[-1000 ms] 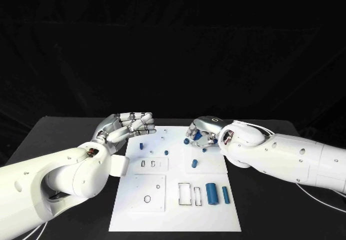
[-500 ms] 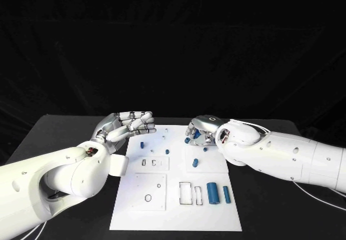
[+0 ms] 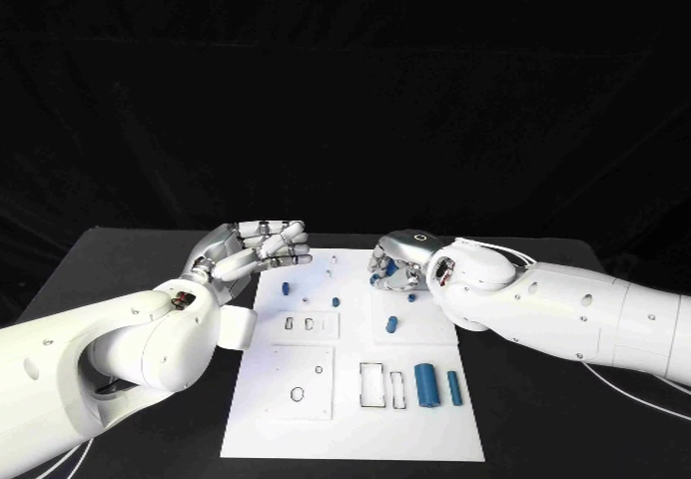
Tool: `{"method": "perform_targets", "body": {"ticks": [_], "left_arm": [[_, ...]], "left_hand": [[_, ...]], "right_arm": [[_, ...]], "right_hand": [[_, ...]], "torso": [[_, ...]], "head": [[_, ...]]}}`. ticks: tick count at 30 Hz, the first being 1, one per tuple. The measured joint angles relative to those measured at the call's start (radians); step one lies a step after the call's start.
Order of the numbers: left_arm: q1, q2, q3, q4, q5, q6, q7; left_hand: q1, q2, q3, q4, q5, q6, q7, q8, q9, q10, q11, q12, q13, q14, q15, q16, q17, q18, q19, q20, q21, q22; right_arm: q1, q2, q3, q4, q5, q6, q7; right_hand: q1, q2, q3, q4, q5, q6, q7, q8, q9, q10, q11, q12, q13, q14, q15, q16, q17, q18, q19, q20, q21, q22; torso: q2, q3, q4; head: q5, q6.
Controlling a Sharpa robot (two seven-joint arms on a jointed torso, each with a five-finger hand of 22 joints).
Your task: Assemble the parts on the task board
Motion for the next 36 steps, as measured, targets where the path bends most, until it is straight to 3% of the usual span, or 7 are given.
{"method": "perform_targets", "body": {"ticks": [4,5,16,25,27,36], "left_arm": [[0.0,0.0,0.0,0.0,0.0,0.0,-0.001],[0.0,0.0,0.0,0.0,0.0,0.0,-0.001],[0.001,0.0,0.0,0.0,0.0,0.001,-0.004],[0.002,-0.001,0.0,0.0,0.0,0.003,-0.006],[0.002,-0.001,0.0,0.0,0.0,0.004,-0.006],[0.003,-0.002,0.0,-0.006,0.0,0.011,-0.008]], "left_hand": [[0.0,0.0,0.0,0.0,0.0,0.0,0.0,0.0,0.0,0.0,0.0,0.0,-0.001,0.0,0.0,0.0,0.0,0.0,0.0,0.0,0.0,0.0],[0.0,0.0,0.0,0.0,0.0,0.0,0.0,0.0,0.0,0.0,0.0,0.0,-0.001,0.0,0.0,0.0,0.0,0.0,0.0,0.0,0.0,0.0],[0.0,0.0,0.0,0.0,0.0,0.0,0.0,0.0,0.0,0.0,0.0,-0.004,-0.001,0.0,0.0,0.0,0.0,0.0,0.0,0.0,0.0,0.0],[0.004,0.004,-0.003,-0.003,0.0,0.0,0.0,-0.006,-0.001,-0.004,0.004,-0.011,-0.002,-0.004,0.004,-0.007,0.0,0.0,0.0,0.0,0.0,0.0],[0.004,0.004,-0.003,-0.003,0.0,0.0,0.0,-0.008,-0.001,-0.004,0.004,-0.011,-0.002,-0.004,0.004,-0.007,0.0,0.0,0.0,0.0,0.0,0.0],[0.004,0.004,-0.003,-0.003,0.0,0.0,0.0,-0.008,-0.001,-0.004,0.004,-0.011,-0.002,-0.004,0.004,-0.007,0.0,0.0,0.0,0.0,0.0,0.0]], "right_arm": [[0.0,0.004,0.0,-0.004,-0.001,0.007,0.0],[0.0,0.005,0.0,-0.006,-0.002,0.01,-0.001],[0.001,0.021,0.002,-0.024,-0.01,0.039,-0.005],[0.003,0.024,0.002,-0.027,-0.015,0.046,-0.007],[0.003,0.022,0.002,-0.025,-0.016,0.044,-0.007],[0.0,0.013,0.002,-0.009,-0.014,-0.02,-0.007]], "right_hand": [[0.0,0.0,0.005,0.0,0.0,0.003,0.0,0.003,0.0,0.002,-0.002,0.001,0.0,0.0,0.0,0.0,0.0,-0.001,0.0,0.0,0.003,0.0],[0.0,0.0,0.005,0.0,0.0,0.003,0.0,0.003,0.001,0.004,-0.004,0.004,0.0,0.0,0.0,0.0,0.0,-0.01,0.0,0.0,0.003,0.0],[0.004,0.004,0.014,0.004,-0.004,0.017,-0.007,0.01,0.005,0.004,-0.004,0.004,0.003,0.0,0.0,0.004,0.002,-0.011,0.007,0.0,0.007,0.0],[0.017,0.017,0.038,0.013,-0.021,0.042,-0.018,0.021,0.015,0.016,-0.016,0.012,0.009,0.0,-0.008,0.01,0.007,-0.01,0.025,-0.007,0.029,0.0],[0.017,0.017,0.047,0.014,-0.026,0.055,-0.019,0.024,0.018,0.025,-0.018,0.017,0.009,0.0,-0.008,0.013,0.01,-0.024,0.025,-0.007,0.034,0.0],[0.035,0.016,0.073,0.01,-0.036,0.064,-0.025,0.033,0.033,0.032,-0.025,0.016,0.014,-0.003,-0.011,0.02,0.016,-0.024,0.028,-0.011,0.041,0.0]], "torso": [[0.0,0.0,0.0004],[0.0,0.0,0.0005],[0.001,-0.0012,0.0035],[0.001,-0.0019,0.004],[0.001,-0.0019,0.0041],[0.0,-0.0023,0.0048]], "head": [[0.0,0.0],[0.0,0.0],[-0.002,-0.004],[-0.002,-0.005],[-0.001,-0.005],[0.0,0.0]]}}
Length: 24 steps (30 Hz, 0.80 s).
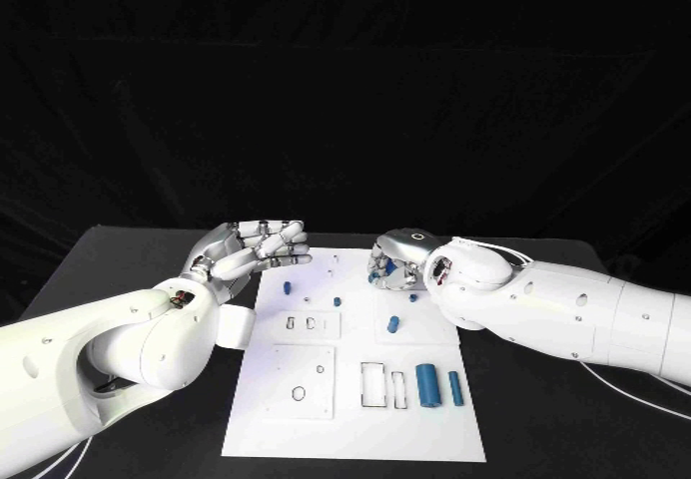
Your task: Assemble the parts on the task board
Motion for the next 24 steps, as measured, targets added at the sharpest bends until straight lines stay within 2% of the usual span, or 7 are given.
{"method": "perform_targets", "body": {"ticks": [5,10,24], "left_arm": [[0.0,-0.001,0.0,-0.004,0.0,0.002,-0.001],[0.0,0.0,0.0,-0.005,0.0,0.004,-0.001],[0.0,0.004,0.0,-0.005,0.0,0.008,-0.002]], "left_hand": [[0.0,0.0,0.0,0.0,0.0,0.0,0.0,0.0,0.0,0.0,0.0,0.0,0.0,0.0,0.0,0.0,0.0,0.0,0.0,0.0,0.0,0.0],[0.0,0.0,0.0,0.0,0.0,0.0,0.0,0.0,0.0,0.0,0.0,0.0,0.0,0.0,0.0,0.0,0.0,0.0,0.0,0.0,0.0,0.0],[0.0,0.0,0.0,0.0,0.0,-0.004,0.004,0.0,0.0,0.0,0.0,0.0,0.0,-0.003,0.003,-0.004,0.0,0.0,0.0,0.0,0.0,0.0]], "right_arm": [[0.004,0.014,0.003,-0.006,0.001,-0.052,0.001],[0.007,0.049,0.004,-0.04,0.003,-0.091,0.001],[0.007,0.15,0.005,-0.142,0.014,-0.15,0.005]], "right_hand": [[0.003,0.003,0.013,-0.001,-0.003,0.0,0.0,0.0,0.0,0.0,0.0,-0.004,0.0,0.0,0.0,0.002,0.001,0.0,0.0,0.0,0.0,0.0],[0.004,0.004,0.017,-0.002,0.001,0.0,0.0,0.0,0.0,0.0,0.0,-0.002,-0.002,0.0,0.0,0.002,0.001,0.0,0.0,0.0,0.0,0.0],[0.009,0.001,0.02,0.0,0.001,-0.001,0.0,-0.001,0.002,-0.002,0.002,-0.001,-0.002,0.0,0.0,0.002,0.002,0.0,0.0,0.0,0.0,0.0]], "torso": [[0.0,0.0,0.0016],[0.001,-0.0002,0.0038],[0.003,-0.001,0.0064]], "head": [[0.001,0.005],[0.002,0.008],[0.002,0.008]]}}
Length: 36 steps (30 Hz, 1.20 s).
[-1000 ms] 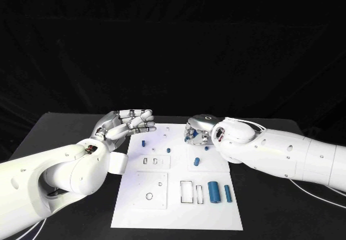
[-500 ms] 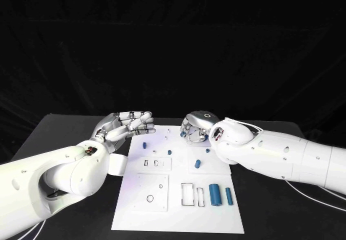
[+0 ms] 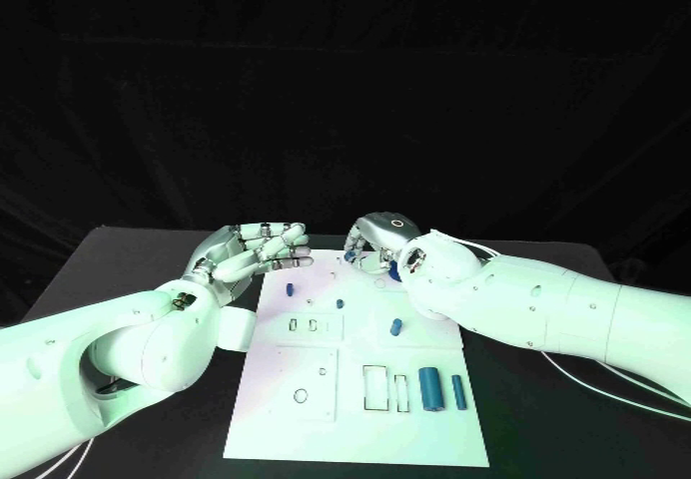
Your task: Assemble the parts on the task board
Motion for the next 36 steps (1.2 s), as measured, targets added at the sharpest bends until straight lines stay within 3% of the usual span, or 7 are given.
{"method": "perform_targets", "body": {"ticks": [36], "left_arm": [[0.013,0.006,0.0,0.0,0.0,0.001,-0.003]], "left_hand": [[0.0,0.0,-0.003,-0.003,0.0,0.0,0.0,-0.005,0.0,-0.004,0.004,-0.005,-0.001,0.0,0.0,-0.004,0.0,0.0,0.0,0.0,0.0,0.0]], "right_arm": [[-0.022,0.114,0.001,-0.148,0.018,0.012,0.028]], "right_hand": [[-0.007,-0.007,0.009,0.01,-0.005,-0.008,0.008,-0.008,0.005,-0.006,0.006,-0.004,0.0,0.0,0.0,0.0,-0.007,0.0,0.0,0.0,0.0,0.001]], "torso": [[0.001,-0.001,0.0013]], "head": [[0.005,-0.003]]}}
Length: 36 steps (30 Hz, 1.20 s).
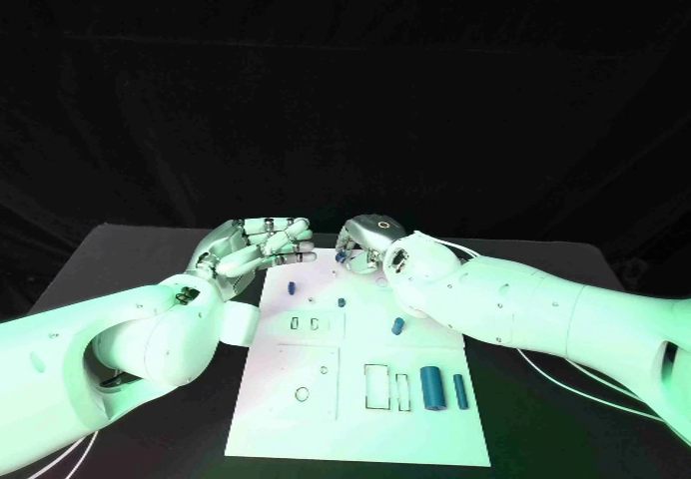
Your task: Assemble the parts on the task board
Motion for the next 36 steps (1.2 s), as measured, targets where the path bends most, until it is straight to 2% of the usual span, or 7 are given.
{"method": "perform_targets", "body": {"ticks": [8,15,18,26,30,33,36], "left_arm": [[0.002,0.0,0.0,0.0,0.0,0.001,-0.001],[0.004,0.0,0.0,0.0,0.0,0.002,-0.002],[0.004,-0.001,0.0,-0.001,0.0,0.002,-0.002],[0.005,-0.007,0.0,-0.009,0.0,0.002,-0.004],[0.005,-0.01,0.0,-0.014,0.001,0.003,-0.005],[0.005,-0.011,0.0,-0.019,0.001,0.004,-0.006],[0.005,-0.012,0.0,-0.023,0.001,0.006,-0.007]], "left_hand": [[0.0,0.0,0.0,0.0,0.0,0.0,0.0,0.0,0.0,0.0,0.0,-0.007,0.0,0.0,0.0,0.0,0.0,0.0,0.0,0.0,0.0,0.0],[0.0,0.0,0.0,0.0,0.0,0.0,0.0,0.0,0.0,0.0,0.0,-0.007,0.0,-0.004,0.004,0.0,0.0,0.0,0.0,0.0,0.0,0.0],[0.0,0.0,0.0,0.0,0.0,0.0,0.0,0.0,0.0,0.0,0.0,-0.007,0.0,-0.004,0.004,-0.001,0.0,0.0,0.0,0.0,0.0,0.0],[0.0,0.0,0.0,0.0,0.0,-0.004,0.004,0.0,-0.001,-0.004,0.004,-0.007,0.0,-0.004,0.004,-0.007,0.0,0.0,0.0,0.0,0.0,0.0],[0.0,0.0,0.0,0.0,0.0,-0.004,0.004,0.0,-0.001,-0.004,0.004,-0.007,0.0,-0.004,0.004,-0.007,0.0,0.0,0.0,0.0,0.0,0.0],[0.0,0.0,0.0,0.0,0.0,-0.004,0.004,0.0,-0.001,-0.004,0.004,-0.007,0.0,-0.004,0.004,-0.007,0.0,0.0,0.0,0.0,0.0,0.0],[0.0,0.0,0.0,0.0,0.0,-0.004,0.004,0.0,-0.001,-0.004,0.004,-0.007,0.0,-0.004,0.004,-0.007,0.0,0.0,0.0,0.0,0.0,0.0]], "right_arm": [[-0.005,0.015,-0.001,-0.026,0.0,0.01,0.005],[-0.006,0.016,-0.001,-0.036,0.0,0.02,0.011],[-0.006,0.006,-0.001,-0.021,0.0,0.019,0.014],[0.01,-0.11,0.001,0.105,0.005,0.003,0.016],[0.028,-0.208,0.009,0.194,0.029,-0.005,0.014],[0.043,-0.293,0.014,0.264,0.073,-0.003,0.014],[0.05,-0.359,0.016,0.297,0.129,0.015,0.02]], "right_hand": [[-0.015,-0.015,0.013,0.007,-0.01,-0.02,0.016,-0.009,0.005,-0.038,0.017,-0.018,-0.006,0.003,0.003,-0.001,-0.019,0.0,-0.011,0.011,-0.011,0.0],[-0.048,-0.066,-0.002,0.03,-0.015,-0.123,0.044,-0.041,-0.016,-0.126,0.046,-0.045,-0.02,0.0,0.029,-0.035,-0.074,0.0,-0.065,0.036,-0.061,0.0],[-0.051,-0.069,-0.014,0.033,-0.015,-0.137,0.047,-0.041,-0.019,-0.137,0.051,-0.045,-0.021,0.002,0.034,-0.039,-0.082,0.0,-0.07,0.041,-0.067,0.0],[-0.047,-0.073,-0.024,0.043,-0.003,-0.123,0.042,-0.034,-0.016,-0.13,0.045,-0.021,-0.015,0.002,0.034,-0.039,-0.084,0.0,-0.07,0.041,-0.067,0.0],[-0.047,-0.073,-0.029,0.048,0.003,-0.108,0.037,-0.032,-0.013,-0.082,0.037,0.008,-0.006,0.002,0.034,-0.038,-0.074,0.0,-0.05,0.034,-0.051,0.0],[-0.047,-0.073,-0.031,0.058,0.003,-0.102,0.035,-0.032,-0.012,-0.02,0.024,0.038,0.006,0.002,0.023,-0.027,-0.061,0.0,-0.039,0.025,-0.041,0.0],[-0.059,-0.091,-0.05,0.075,0.025,-0.143,0.035,-0.041,-0.02,0.004,0.021,0.051,0.018,0.002,0.023,-0.019,-0.047,0.0,-0.033,0.02,-0.035,0.0]], "torso": [[0.0,0.0,-0.0002],[-0.001,-0.0002,-0.0007],[-0.001,-0.0001,-0.0009],[-0.004,0.0008,-0.005],[-0.009,0.0015,-0.0133],[-0.013,0.0023,-0.0193],[-0.018,0.0036,-0.0242]], "head": [[0.001,-0.001],[0.002,0.0],[0.003,0.001],[0.004,0.005],[0.006,0.007],[0.005,0.008],[0.004,0.009]]}}
